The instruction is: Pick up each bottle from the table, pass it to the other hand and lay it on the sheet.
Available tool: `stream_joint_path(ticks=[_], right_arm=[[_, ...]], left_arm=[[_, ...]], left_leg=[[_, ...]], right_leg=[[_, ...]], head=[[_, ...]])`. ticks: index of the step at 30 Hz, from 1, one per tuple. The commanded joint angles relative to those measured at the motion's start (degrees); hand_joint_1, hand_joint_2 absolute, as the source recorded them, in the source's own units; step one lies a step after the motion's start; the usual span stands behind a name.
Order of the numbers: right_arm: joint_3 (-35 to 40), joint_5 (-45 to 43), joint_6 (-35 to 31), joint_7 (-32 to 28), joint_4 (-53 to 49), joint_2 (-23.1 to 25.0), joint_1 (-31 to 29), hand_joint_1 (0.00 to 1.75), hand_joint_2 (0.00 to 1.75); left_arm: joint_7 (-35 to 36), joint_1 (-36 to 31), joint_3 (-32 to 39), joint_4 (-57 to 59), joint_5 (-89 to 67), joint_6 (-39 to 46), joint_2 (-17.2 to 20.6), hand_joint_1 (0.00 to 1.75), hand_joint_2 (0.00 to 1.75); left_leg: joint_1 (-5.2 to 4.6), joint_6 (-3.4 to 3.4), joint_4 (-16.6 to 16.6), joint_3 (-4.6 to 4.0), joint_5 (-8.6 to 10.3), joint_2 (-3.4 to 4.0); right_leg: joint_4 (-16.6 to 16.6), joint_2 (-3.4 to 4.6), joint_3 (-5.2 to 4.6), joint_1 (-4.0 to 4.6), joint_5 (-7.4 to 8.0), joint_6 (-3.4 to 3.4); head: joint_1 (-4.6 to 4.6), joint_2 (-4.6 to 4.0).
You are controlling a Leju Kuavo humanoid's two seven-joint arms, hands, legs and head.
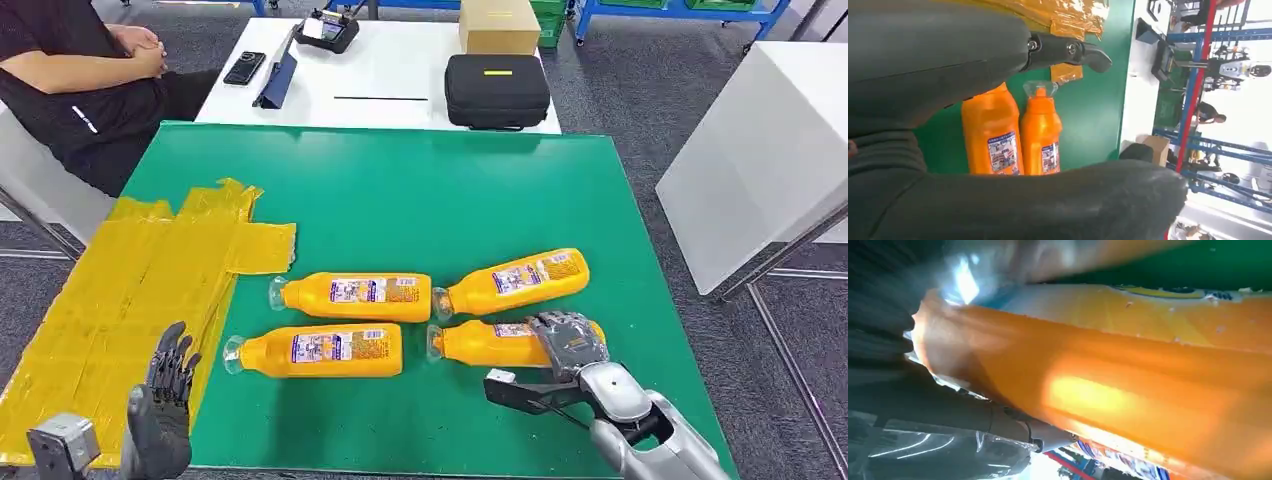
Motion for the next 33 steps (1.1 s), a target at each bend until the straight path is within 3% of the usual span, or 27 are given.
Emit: stream_joint_path(ticks=[1,5,8,11,12,15,17,19,21,23,27,28,33], right_arm=[[4.93,-1.32,3.00,-0.78,6.46,0.20,3.83,1.75,1.75],[2.13,-9.65,1.46,-1.41,2.15,-0.71,6.33,1.75,1.75],[-6.47,-25.37,-2.06,0.90,-13.56,-3.02,12.90,1.75,1.75],[-13.96,-30.67,-3.94,3.45,-25.88,-5.62,17.12,1.75,1.75],[-16.47,-34.39,-1.38,4.68,-26.88,-5.08,19.48,1.75,1.75],[-19.72,-36.34,-4.05,2.91,-28.77,-6.97,23.50,1.75,1.75],[-21.18,-37.40,-6.81,2.98,-30.92,-13.47,26.22,1.75,1.75],[-28.27,-42.95,-8.81,3.07,-35.07,-19.03,32.45,1.75,1.75],[-33.23,-43.39,-9.24,2.99,-38.04,-18.69,35.96,1.75,1.75],[-33.65,-43.10,-9.30,3.00,-39.32,-18.16,36.72,1.75,1.75],[-33.08,-42.96,-10.69,2.65,-39.72,-13.52,34.69,1.75,1.75],[-31.85,-43.49,-11.16,1.27,-39.42,-11.90,33.80,1.75,1.75],[-21.20,-46.09,-15.10,-3.85,-31.37,-4.50,23.58,1.75,1.75]], left_arm=[[0.34,-0.34,1.41,1.38,-0.22,-0.59,-1.18,0.00,0.00],[1.06,-0.93,1.73,1.59,0.46,-3.65,-1.88,0.00,0.00],[1.47,0.71,4.24,0.43,-0.86,-6.11,-3.24,0.00,0.00],[1.50,3.35,6.77,-1.59,-1.45,-6.96,-4.31,0.00,0.00],[5.14,5.34,6.81,-2.22,-2.37,-6.12,-3.66,0.00,0.00],[4.26,7.83,7.73,-2.88,-1.95,-6.57,-3.71,0.00,0.00],[3.95,8.19,8.36,-3.03,-1.83,-6.94,-4.54,0.00,0.00],[3.77,8.32,8.70,-3.24,-1.60,-7.50,-5.23,0.00,0.00],[3.61,8.40,8.78,-3.32,-1.27,-7.53,-5.39,0.00,0.00],[3.61,8.35,8.79,-3.32,-1.23,-7.50,-5.42,0.00,0.00],[3.54,8.27,8.55,-3.39,1.49,-9.06,-5.37,0.00,0.00],[3.52,7.52,7.56,-2.75,1.91,-9.09,-4.47,0.00,1.75],[1.88,2.48,1.86,-0.34,6.39,-7.92,0.47,0.00,1.75]], left_leg=[[0.07,0.03,-0.09,0.31,-0.03,-0.26],[0.08,0.04,-0.10,0.55,-0.10,-0.29],[0.06,0.07,-0.09,0.46,-0.08,-0.50],[0.01,0.04,0.06,0.48,-0.23,-0.43],[-0.02,0.06,0.08,0.50,-0.27,-0.31],[-0.06,0.09,0.06,0.38,-0.38,-0.23],[-0.04,0.09,0.01,0.17,-0.38,-0.22],[-0.17,0.14,0.11,-0.07,-0.35,-0.35],[-0.28,0.16,0.15,-0.25,-0.33,-0.45],[-0.29,0.17,0.12,-0.20,-0.35,-0.37],[-0.22,0.10,0.00,-0.28,-0.34,-0.16],[-0.20,0.10,0.00,-0.21,-0.36,-0.16],[0.00,0.06,-0.16,-0.05,-0.23,-0.17]], right_leg=[[-0.15,-0.24,0.42,0.11,-0.15,-0.32],[-0.17,-0.28,0.66,0.12,-0.22,-0.33],[-0.15,-0.48,0.61,0.13,-0.27,-0.51],[0.04,-0.40,0.59,0.06,-0.37,-0.38],[0.09,-0.27,0.63,0.03,-0.37,-0.25],[0.09,-0.16,0.55,0.00,-0.41,-0.28],[0.02,-0.11,0.93,0.03,-0.37,-0.32],[0.15,-0.22,0.72,-0.12,-0.39,-0.13],[0.22,-0.35,0.57,-0.21,-0.43,-0.12],[0.12,-0.29,0.53,-0.23,-0.39,-0.17],[0.00,-0.02,0.42,-0.16,-0.25,-0.15],[0.00,-0.05,0.48,-0.12,-0.28,-0.27],[-0.23,-0.07,0.22,0.06,-0.16,-0.21]], head=[[0.00,0.00],[0.00,0.00],[0.00,0.00],[0.02,0.00],[0.02,0.00],[-0.04,0.00],[-0.04,0.00],[-0.04,0.00],[-0.07,0.00],[0.00,0.00],[-0.04,0.00],[-0.02,0.00],[-0.02,0.00]])
